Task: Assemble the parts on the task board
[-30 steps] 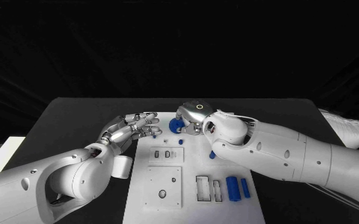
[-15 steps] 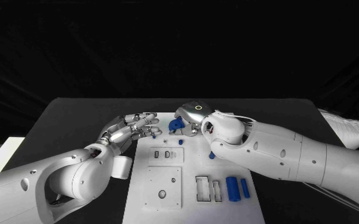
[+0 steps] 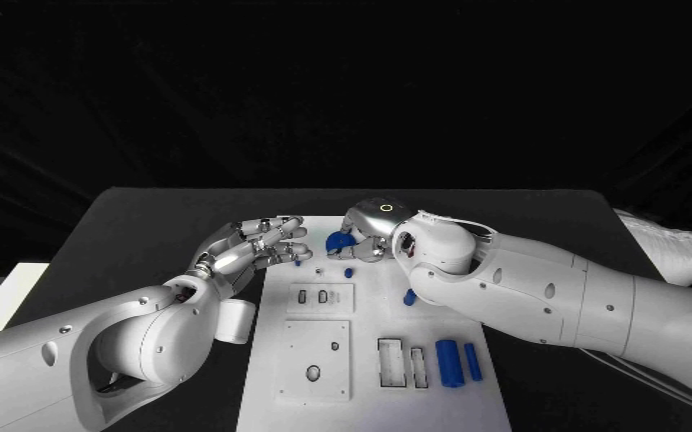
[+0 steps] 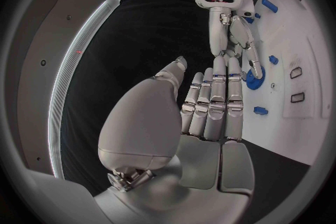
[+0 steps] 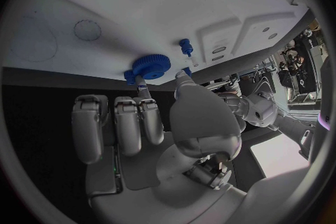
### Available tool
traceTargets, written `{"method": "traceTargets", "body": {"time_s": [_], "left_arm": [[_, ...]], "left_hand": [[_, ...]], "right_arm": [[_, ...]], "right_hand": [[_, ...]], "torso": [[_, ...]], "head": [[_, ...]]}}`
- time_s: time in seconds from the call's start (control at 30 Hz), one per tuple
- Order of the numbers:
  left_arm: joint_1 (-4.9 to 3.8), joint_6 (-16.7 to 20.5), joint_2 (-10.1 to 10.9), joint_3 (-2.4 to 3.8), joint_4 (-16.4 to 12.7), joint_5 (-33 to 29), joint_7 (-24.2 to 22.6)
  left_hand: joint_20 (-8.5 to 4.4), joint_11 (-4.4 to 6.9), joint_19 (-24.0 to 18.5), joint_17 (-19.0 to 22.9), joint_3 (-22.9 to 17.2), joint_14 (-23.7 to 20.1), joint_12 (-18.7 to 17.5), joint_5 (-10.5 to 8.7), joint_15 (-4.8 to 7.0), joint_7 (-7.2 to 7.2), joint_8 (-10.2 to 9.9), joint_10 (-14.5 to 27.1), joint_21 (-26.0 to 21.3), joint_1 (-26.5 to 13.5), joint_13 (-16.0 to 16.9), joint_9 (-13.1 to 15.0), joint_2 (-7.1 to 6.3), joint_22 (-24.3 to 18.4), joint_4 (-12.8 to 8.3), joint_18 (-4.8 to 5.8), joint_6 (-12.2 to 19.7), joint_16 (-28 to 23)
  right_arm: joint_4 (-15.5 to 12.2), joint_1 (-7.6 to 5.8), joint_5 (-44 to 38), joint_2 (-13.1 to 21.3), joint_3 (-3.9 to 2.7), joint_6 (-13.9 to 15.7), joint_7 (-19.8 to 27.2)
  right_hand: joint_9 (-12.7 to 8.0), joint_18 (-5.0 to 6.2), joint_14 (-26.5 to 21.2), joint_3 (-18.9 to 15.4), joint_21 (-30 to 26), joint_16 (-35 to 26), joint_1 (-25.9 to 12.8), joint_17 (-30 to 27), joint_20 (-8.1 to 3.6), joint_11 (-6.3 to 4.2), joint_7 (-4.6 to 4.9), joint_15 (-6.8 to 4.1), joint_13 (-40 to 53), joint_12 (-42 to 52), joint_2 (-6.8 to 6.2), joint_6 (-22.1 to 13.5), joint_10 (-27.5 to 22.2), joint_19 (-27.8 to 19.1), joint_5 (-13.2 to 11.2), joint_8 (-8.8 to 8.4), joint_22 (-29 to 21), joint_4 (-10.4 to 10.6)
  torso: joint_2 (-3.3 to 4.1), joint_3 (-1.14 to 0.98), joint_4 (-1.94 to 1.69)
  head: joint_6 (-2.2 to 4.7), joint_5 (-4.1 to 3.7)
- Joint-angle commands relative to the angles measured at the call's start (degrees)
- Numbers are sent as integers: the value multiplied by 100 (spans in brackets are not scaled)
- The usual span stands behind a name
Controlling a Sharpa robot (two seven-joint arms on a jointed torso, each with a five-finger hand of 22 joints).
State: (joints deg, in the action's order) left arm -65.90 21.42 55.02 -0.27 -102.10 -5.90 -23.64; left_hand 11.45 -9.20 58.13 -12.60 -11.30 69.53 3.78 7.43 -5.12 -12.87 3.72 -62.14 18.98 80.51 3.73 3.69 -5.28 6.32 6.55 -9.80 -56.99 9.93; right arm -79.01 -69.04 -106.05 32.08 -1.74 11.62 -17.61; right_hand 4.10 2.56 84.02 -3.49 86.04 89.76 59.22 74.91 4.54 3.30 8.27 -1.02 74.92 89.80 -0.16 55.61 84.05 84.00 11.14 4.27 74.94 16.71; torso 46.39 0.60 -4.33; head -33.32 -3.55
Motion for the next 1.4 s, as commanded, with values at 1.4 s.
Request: {"method": "traceTargets", "body": {"time_s": [1.4], "left_arm": [[-1,-137,48,1,134,-28,-17]], "left_hand": [[12,-1,-39,-17,-16,-23,-19,-12,-38,6,-13,52,-33,20,1,-2,70,-13,-51,-61,79,-32]], "right_arm": [[-111,207,3720,2518,-106,541,2365]], "right_hand": [[-31,-5,558,180,-116,-59,2273,1340,79,63,68,50,1350,-216,-262,8,461,95,-203,-67,321,-1245]], "torso": [[-21,-120,147]], "head": [[61,-58]]}}
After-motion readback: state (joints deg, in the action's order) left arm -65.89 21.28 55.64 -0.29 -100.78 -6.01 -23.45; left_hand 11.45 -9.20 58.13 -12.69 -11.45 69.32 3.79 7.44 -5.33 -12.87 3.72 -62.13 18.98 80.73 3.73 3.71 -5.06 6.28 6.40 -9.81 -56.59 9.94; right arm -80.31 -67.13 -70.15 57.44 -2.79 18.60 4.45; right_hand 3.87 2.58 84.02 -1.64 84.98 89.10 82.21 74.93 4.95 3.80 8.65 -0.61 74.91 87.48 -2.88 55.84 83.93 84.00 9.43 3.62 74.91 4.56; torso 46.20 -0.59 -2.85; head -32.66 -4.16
